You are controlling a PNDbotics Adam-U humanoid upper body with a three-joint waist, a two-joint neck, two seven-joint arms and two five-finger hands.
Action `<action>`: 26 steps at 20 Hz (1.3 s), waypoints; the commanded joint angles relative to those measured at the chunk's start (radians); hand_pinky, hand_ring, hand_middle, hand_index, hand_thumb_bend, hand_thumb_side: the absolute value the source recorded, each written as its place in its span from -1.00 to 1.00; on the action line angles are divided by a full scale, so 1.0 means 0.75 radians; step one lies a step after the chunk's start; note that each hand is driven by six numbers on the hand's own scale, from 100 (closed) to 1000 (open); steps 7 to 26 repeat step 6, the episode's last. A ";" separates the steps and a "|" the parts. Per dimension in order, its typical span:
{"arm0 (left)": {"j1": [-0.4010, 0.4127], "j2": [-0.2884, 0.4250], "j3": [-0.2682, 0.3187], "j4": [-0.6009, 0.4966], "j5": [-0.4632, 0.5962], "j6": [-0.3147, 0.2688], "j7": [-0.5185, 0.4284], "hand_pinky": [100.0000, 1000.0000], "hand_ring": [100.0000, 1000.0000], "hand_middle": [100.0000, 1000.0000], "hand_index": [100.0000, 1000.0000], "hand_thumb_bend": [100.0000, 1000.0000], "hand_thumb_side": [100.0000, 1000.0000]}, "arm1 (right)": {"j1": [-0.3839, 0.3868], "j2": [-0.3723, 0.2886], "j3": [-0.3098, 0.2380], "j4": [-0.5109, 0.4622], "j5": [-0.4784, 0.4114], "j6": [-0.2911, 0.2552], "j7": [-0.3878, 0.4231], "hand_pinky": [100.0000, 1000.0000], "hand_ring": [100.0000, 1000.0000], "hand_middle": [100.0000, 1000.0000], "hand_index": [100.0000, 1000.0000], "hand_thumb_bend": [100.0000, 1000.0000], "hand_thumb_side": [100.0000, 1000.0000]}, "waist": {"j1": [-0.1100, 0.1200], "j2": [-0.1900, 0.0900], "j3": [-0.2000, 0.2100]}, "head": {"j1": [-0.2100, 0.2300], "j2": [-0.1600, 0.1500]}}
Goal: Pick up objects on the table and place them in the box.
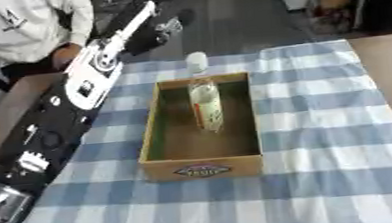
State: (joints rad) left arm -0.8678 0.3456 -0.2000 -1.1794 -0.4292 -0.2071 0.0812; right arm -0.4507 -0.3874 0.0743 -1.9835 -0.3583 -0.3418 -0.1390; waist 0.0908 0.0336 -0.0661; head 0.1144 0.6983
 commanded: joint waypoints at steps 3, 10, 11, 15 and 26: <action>0.165 0.086 0.059 -0.345 0.142 0.025 0.144 0.90 0.65 0.87 1.00 0.30 0.73 | -0.012 -0.033 -0.013 -0.022 0.009 -0.006 -0.004 0.29 0.56 0.59 0.62 -1.00 0.97 | -0.010 -0.014 0.018 | -0.042 -0.027; 0.323 0.077 0.100 -0.519 0.186 0.049 0.165 0.88 0.61 0.84 0.99 0.23 0.78 | -0.005 -0.042 -0.018 -0.022 0.013 -0.010 -0.007 0.28 0.56 0.59 0.61 -1.00 0.95 | -0.017 -0.010 0.034 | -0.051 -0.031; 0.323 0.077 0.100 -0.519 0.186 0.049 0.165 0.88 0.61 0.84 0.99 0.23 0.78 | -0.005 -0.042 -0.018 -0.022 0.013 -0.010 -0.007 0.28 0.56 0.59 0.61 -1.00 0.95 | -0.017 -0.010 0.034 | -0.051 -0.031; 0.323 0.077 0.100 -0.519 0.186 0.049 0.165 0.88 0.61 0.84 0.99 0.23 0.78 | -0.005 -0.042 -0.018 -0.022 0.013 -0.010 -0.007 0.28 0.56 0.59 0.61 -1.00 0.95 | -0.017 -0.010 0.034 | -0.051 -0.031; 0.323 0.077 0.100 -0.519 0.186 0.049 0.165 0.88 0.61 0.84 0.99 0.23 0.78 | -0.005 -0.042 -0.018 -0.022 0.013 -0.010 -0.007 0.28 0.56 0.59 0.61 -1.00 0.95 | -0.017 -0.010 0.034 | -0.051 -0.031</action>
